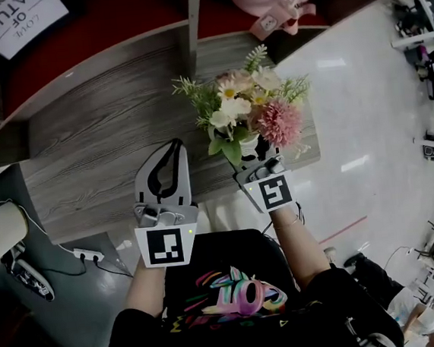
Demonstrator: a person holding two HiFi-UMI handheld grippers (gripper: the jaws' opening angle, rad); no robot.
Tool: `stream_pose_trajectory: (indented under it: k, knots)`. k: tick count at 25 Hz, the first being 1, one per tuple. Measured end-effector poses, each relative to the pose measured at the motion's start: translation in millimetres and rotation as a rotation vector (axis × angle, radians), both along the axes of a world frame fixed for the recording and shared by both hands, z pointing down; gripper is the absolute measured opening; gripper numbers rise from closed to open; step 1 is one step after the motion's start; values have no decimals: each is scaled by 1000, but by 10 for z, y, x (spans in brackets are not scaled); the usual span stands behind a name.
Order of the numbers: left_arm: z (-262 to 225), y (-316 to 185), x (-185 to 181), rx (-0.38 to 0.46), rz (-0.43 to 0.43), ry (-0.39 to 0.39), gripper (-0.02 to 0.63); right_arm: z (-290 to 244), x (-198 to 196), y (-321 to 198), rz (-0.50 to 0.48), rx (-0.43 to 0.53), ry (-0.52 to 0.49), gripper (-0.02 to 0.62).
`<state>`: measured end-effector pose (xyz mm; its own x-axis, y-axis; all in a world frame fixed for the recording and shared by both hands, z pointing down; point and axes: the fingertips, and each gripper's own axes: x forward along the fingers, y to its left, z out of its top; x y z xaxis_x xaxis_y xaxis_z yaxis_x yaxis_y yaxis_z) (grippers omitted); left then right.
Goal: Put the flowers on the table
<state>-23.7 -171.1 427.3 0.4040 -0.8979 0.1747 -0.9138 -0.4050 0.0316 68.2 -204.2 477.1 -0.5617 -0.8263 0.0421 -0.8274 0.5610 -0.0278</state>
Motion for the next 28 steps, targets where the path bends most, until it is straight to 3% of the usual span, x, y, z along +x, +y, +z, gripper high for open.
stream_pose_trajectory:
  k: [16,28]
  knots:
    - [-97,109,10,22,-21,10,28,-136,91,137,2,2,-23,296]
    - [-463,164,-13,92,-38,29,28,-462,249,324,8,-13,-5,302]
